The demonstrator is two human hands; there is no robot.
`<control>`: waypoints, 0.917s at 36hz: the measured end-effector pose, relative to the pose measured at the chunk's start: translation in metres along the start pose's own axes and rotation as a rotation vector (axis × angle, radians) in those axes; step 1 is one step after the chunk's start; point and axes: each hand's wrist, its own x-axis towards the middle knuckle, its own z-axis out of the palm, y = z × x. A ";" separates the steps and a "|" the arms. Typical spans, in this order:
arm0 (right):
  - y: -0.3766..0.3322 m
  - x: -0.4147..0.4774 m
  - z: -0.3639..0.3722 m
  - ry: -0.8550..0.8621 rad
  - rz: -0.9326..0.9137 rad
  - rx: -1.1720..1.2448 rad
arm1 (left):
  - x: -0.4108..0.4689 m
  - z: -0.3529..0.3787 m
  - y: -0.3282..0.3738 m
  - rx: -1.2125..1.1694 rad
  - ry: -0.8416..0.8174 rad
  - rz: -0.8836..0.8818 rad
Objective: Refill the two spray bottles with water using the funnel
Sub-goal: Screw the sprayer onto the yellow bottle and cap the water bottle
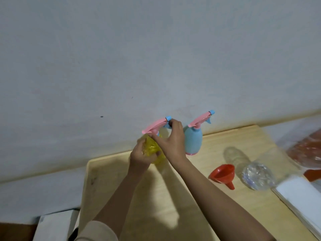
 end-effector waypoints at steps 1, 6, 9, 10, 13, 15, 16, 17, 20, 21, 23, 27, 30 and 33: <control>0.000 -0.001 -0.001 0.008 0.003 0.004 | -0.002 0.000 -0.001 -0.020 -0.008 -0.002; -0.001 -0.004 -0.002 0.003 0.021 -0.012 | -0.002 0.000 -0.004 0.046 0.022 -0.035; -0.003 -0.008 -0.007 0.005 0.023 -0.063 | -0.004 0.002 -0.003 0.141 0.115 -0.053; -0.004 -0.010 -0.012 0.008 0.023 -0.085 | -0.007 0.004 -0.003 0.151 0.148 -0.033; -0.004 -0.019 -0.038 0.061 0.003 -0.118 | -0.025 0.009 0.006 0.086 0.224 0.061; 0.001 -0.029 -0.061 0.141 -0.004 -0.127 | -0.037 0.015 0.017 -0.004 0.231 0.125; 0.005 -0.036 -0.073 0.183 -0.001 -0.133 | -0.041 0.019 0.026 -0.056 0.204 0.151; 0.010 -0.044 -0.085 0.222 0.012 -0.144 | -0.044 0.025 0.036 -0.108 0.158 0.176; 0.030 -0.075 -0.112 0.297 0.091 -0.198 | -0.043 0.049 0.072 -0.184 -0.053 0.265; 0.039 -0.087 -0.119 0.302 0.130 -0.212 | -0.043 0.060 0.086 -0.183 -0.143 0.299; 0.056 -0.110 -0.127 0.282 0.194 -0.212 | -0.044 0.082 0.112 -0.207 -0.311 0.340; 0.088 -0.159 -0.131 0.131 0.287 -0.331 | -0.051 0.131 0.148 -0.196 -0.576 0.367; 0.112 -0.187 -0.122 -0.017 0.317 -0.454 | -0.060 0.161 0.159 -0.157 -0.729 0.353; 0.126 -0.205 -0.111 -0.045 0.318 -0.479 | -0.066 0.184 0.159 -0.107 -0.811 0.379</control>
